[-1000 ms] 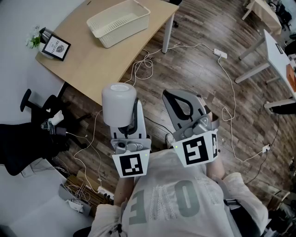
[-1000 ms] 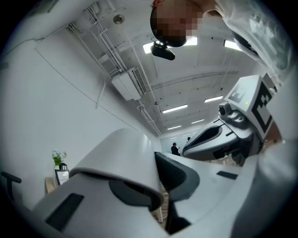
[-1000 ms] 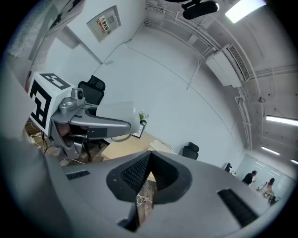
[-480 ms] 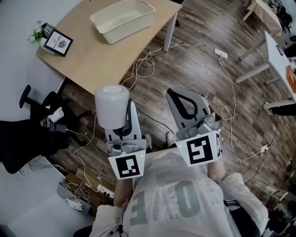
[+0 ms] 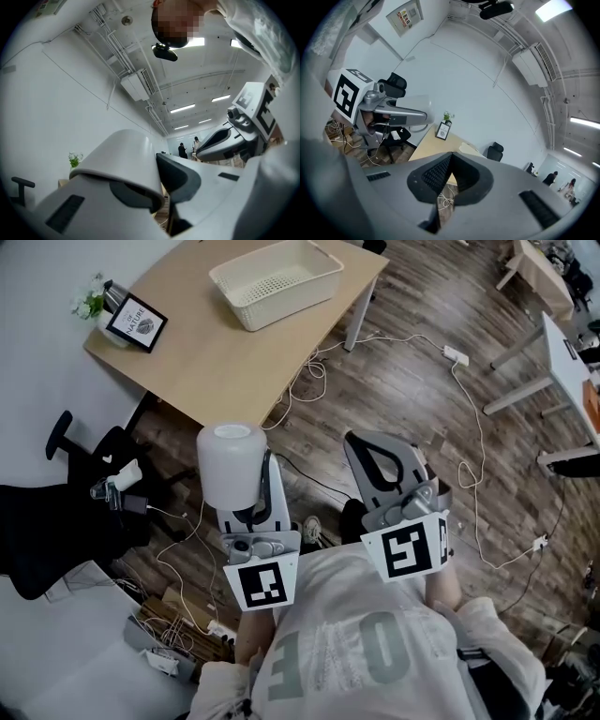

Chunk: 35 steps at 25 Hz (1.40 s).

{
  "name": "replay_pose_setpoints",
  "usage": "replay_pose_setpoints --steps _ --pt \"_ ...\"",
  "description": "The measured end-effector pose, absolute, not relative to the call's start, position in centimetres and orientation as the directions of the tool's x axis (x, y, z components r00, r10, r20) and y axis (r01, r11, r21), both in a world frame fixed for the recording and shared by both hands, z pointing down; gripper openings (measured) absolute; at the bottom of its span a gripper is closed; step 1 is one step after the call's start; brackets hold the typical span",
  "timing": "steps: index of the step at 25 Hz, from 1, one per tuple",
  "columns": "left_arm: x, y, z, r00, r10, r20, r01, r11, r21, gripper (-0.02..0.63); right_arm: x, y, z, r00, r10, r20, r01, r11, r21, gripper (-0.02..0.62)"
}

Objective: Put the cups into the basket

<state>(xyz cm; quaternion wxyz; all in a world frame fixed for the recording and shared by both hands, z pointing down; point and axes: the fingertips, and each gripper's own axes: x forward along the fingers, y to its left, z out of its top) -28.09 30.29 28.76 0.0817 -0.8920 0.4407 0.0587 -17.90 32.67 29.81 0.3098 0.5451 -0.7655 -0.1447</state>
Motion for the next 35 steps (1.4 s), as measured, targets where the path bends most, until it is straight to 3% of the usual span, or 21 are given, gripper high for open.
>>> replay_pose_setpoints --steps 9,27,35 --pt "-24.9 25.3 29.0 0.611 -0.77 -0.183 -0.79 -0.608 -0.082 0.049 -13.8 28.4 30.2 -0.176 -0.936 0.306 -0.768 0.325 0.552 -0.002" --pt "-10.2 10.2 26.4 0.513 -0.828 -0.227 -0.858 -0.505 -0.096 0.048 1.3 12.9 28.7 -0.306 -0.922 0.239 -0.755 0.387 0.529 -0.002" --pt "-7.0 8.0 25.8 0.497 -0.841 -0.214 -0.868 -0.484 -0.112 0.049 4.3 10.5 28.3 -0.344 -0.915 0.209 -0.759 0.402 0.513 -0.002"
